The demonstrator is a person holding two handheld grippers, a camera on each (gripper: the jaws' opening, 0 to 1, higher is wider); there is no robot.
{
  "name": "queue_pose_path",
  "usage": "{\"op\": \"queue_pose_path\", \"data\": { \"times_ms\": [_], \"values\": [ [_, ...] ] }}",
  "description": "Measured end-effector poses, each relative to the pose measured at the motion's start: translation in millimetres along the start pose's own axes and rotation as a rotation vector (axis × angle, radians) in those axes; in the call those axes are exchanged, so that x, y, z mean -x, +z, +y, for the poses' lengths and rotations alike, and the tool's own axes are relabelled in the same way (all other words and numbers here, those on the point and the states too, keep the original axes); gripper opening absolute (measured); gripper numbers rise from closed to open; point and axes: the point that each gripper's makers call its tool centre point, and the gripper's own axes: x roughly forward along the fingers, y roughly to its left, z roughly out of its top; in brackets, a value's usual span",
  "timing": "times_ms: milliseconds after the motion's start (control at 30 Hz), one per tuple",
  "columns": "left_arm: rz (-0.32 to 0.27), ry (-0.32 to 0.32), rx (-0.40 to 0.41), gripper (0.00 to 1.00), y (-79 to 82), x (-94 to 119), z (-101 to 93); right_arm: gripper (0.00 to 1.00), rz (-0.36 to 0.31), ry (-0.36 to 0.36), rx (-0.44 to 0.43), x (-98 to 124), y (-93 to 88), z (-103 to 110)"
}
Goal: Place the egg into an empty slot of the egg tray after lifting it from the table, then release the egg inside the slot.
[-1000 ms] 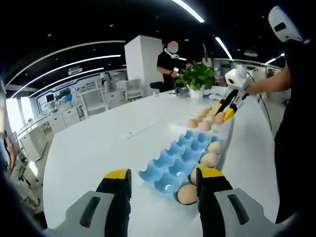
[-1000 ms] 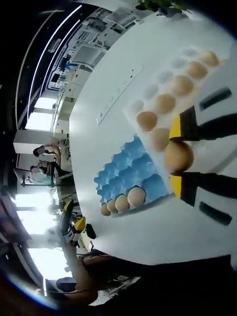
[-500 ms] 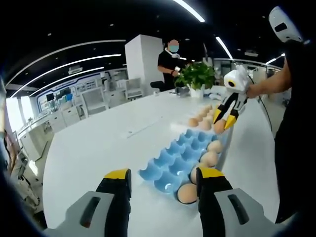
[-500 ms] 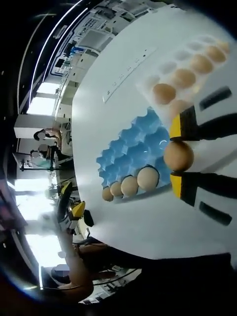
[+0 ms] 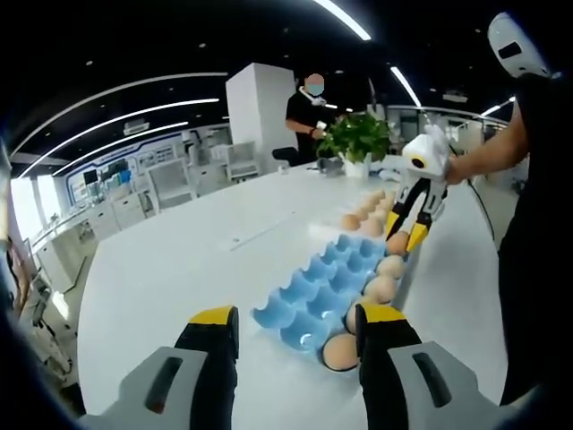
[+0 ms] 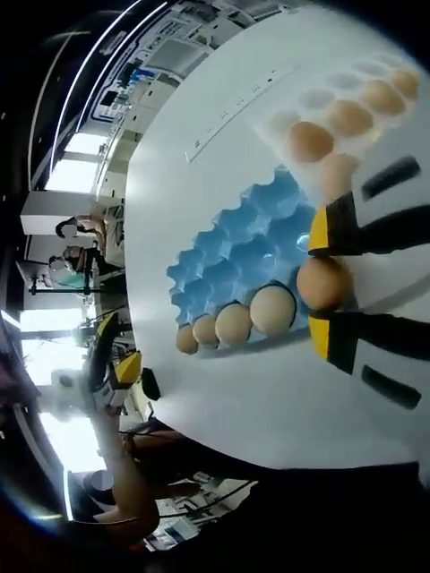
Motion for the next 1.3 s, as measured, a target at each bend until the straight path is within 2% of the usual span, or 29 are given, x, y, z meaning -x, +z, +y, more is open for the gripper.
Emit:
{"op": "queue_pose_path", "data": {
  "times_ms": [367, 667, 1300],
  "values": [
    [0.000, -0.002, -0.001, 0.53, 0.4, -1, 0.5, 0.24, 0.011, 0.017, 0.004, -6, -4.1, -1],
    [-0.002, 0.002, -0.001, 0.53, 1.5, 0, 2.9, 0.24, 0.026, 0.034, 0.057, -12, -7.1, 3],
    [0.003, -0.004, 0.000, 0.53, 0.9, -2, 1.1, 0.26, -0.006, 0.043, 0.097, -10, -8.7, 5]
  ]
}}
